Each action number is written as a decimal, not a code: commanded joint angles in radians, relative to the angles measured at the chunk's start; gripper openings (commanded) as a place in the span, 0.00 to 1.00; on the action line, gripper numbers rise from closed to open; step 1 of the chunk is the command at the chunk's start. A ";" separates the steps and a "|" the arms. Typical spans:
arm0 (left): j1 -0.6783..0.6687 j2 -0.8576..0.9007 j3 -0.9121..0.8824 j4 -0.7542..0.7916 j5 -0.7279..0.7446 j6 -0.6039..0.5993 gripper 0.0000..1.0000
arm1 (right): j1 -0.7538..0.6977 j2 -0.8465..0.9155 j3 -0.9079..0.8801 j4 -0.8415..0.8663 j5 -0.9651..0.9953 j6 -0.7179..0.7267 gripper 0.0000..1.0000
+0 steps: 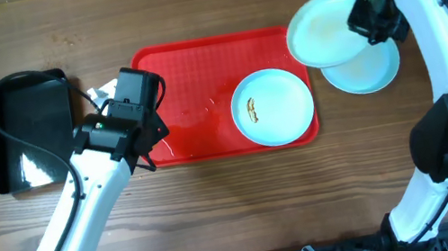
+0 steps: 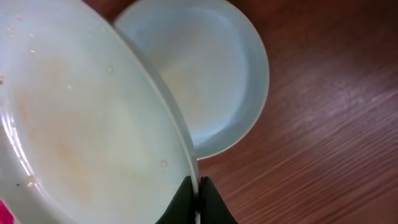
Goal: Clean dirty plates on tray and stack at the side
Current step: 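Place the plate onto the first plate at the right side, then move the right gripper to the front-right plate and grasp its rim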
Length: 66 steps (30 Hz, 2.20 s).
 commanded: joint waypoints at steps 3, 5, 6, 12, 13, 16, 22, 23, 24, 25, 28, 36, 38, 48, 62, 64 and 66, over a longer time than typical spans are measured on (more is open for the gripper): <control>0.003 0.005 0.000 0.000 0.008 -0.021 0.04 | -0.092 -0.025 -0.098 0.032 -0.034 0.074 0.04; 0.003 0.005 0.000 0.001 0.008 -0.021 0.04 | -0.117 -0.026 -0.141 0.064 -0.047 0.071 0.04; 0.003 0.005 0.000 0.002 0.008 -0.020 0.04 | -0.125 -0.026 -0.159 0.077 -0.049 0.065 0.04; 0.003 0.005 0.000 0.004 0.008 -0.020 0.04 | -0.132 -0.026 -0.285 0.221 -0.048 0.063 0.04; 0.003 0.005 0.000 0.004 0.008 -0.020 0.04 | -0.134 -0.026 -0.304 0.246 -0.047 0.063 0.04; 0.003 0.005 0.000 0.004 0.008 -0.020 0.04 | -0.136 -0.025 -0.351 0.301 -0.048 0.060 0.04; 0.003 0.005 0.000 0.004 0.008 -0.020 0.04 | -0.143 -0.024 -0.415 0.361 -0.008 0.068 0.04; 0.003 0.005 0.000 0.004 0.008 -0.020 0.04 | -0.148 -0.024 -0.419 0.363 -0.004 0.068 0.04; 0.003 0.005 0.000 0.004 0.008 -0.020 0.04 | -0.153 -0.024 -0.422 0.363 -0.003 0.067 0.04; 0.003 0.005 0.000 0.004 0.008 -0.020 0.04 | -0.159 -0.024 -0.422 0.360 -0.003 0.067 0.04; 0.003 0.005 0.000 0.004 0.008 -0.020 0.04 | -0.176 -0.024 -0.422 0.354 -0.003 0.065 0.05; 0.003 0.005 0.000 0.004 0.008 -0.020 0.04 | -0.180 -0.024 -0.422 0.354 -0.024 0.042 0.31; 0.003 0.005 0.000 0.005 0.008 -0.020 0.04 | -0.179 -0.024 -0.422 0.377 -0.110 -0.034 0.64; 0.003 0.005 0.000 0.027 0.035 -0.021 0.04 | -0.132 -0.024 -0.422 0.400 -0.688 -0.364 1.00; -0.015 0.005 -0.004 0.064 0.113 -0.080 0.04 | 0.217 -0.024 -0.419 0.345 -0.451 -0.456 1.00; -0.015 0.005 -0.005 0.065 0.113 -0.080 0.04 | 0.249 -0.026 -0.418 0.343 -0.450 -0.444 1.00; -0.015 0.005 -0.009 0.067 0.113 -0.080 0.04 | 0.273 -0.026 -0.417 0.340 -0.445 -0.422 1.00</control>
